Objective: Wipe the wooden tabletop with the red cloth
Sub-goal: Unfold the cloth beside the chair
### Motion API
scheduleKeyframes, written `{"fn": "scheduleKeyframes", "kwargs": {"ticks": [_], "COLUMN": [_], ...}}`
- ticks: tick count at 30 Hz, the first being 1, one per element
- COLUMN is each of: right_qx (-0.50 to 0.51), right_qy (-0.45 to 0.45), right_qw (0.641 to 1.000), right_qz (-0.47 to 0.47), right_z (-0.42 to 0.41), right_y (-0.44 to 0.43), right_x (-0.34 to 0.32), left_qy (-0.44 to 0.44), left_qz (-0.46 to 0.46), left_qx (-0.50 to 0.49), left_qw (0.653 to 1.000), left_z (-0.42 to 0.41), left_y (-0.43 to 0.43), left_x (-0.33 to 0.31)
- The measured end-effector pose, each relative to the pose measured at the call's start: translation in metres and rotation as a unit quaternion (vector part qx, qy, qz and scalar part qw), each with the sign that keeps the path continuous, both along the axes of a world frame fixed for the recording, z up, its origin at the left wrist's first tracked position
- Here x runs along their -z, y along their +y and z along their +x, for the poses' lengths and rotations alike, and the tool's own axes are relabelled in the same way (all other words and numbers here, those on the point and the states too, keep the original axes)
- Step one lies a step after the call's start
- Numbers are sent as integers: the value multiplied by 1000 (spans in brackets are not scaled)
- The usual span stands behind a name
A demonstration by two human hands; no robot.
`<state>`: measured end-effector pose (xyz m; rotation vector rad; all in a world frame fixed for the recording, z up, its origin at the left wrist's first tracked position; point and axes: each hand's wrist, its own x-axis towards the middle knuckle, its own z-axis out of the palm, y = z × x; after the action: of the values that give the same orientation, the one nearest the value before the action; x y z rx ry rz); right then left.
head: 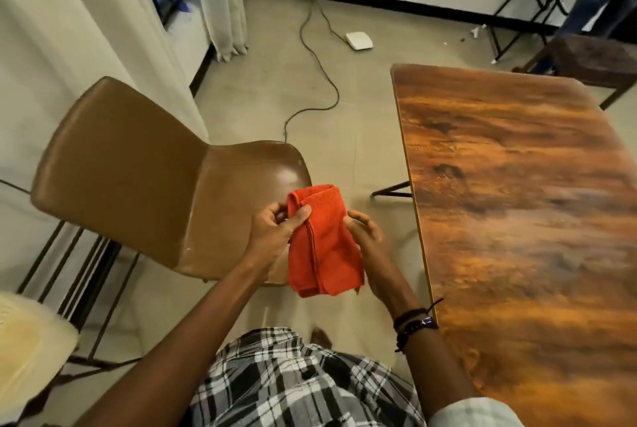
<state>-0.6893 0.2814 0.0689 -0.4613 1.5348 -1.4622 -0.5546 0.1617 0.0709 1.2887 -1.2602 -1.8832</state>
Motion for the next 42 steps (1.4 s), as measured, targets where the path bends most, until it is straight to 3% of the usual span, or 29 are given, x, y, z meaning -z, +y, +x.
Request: {"fn": "scheduleKeyframes", "kwargs": {"ticks": [3, 7, 12, 16, 22, 25, 33, 38, 42], "right_qx": [-57, -193, -232, -257, -330, -364, -368, -372, -368], "right_qy": [125, 119, 129, 110, 56, 5, -37, 182, 403], "right_qw": [990, 974, 964, 960, 942, 931, 929, 910, 837], "right_qz": [33, 2, 4, 1, 10, 19, 7, 2, -15], "right_z": [-8, -9, -15, -17, -18, -15, -5, -1, 8], "right_y": [-7, -22, -31, -38, -48, -56, -77, -102, -127], "right_x": [2, -5, -12, -17, -22, -20, -9, -9, -6], "left_qy": [-43, -43, -30, -36, -94, -125, -138, -220, -313], "left_qz": [-99, -154, -133, -147, -227, -219, -253, -246, -245], "left_qx": [23, 22, 68, 106, 38, 12, -37, -115, -140], "left_qw": [994, 987, 988, 983, 969, 967, 957, 937, 907], "left_z": [2, 1, 9, 14, 17, 23, 49, 92, 141], "left_y": [5, 14, 13, 21, 32, 32, 25, 13, 7], "left_x": [-5, -15, -23, -20, -16, -17, -28, -21, -15]}}
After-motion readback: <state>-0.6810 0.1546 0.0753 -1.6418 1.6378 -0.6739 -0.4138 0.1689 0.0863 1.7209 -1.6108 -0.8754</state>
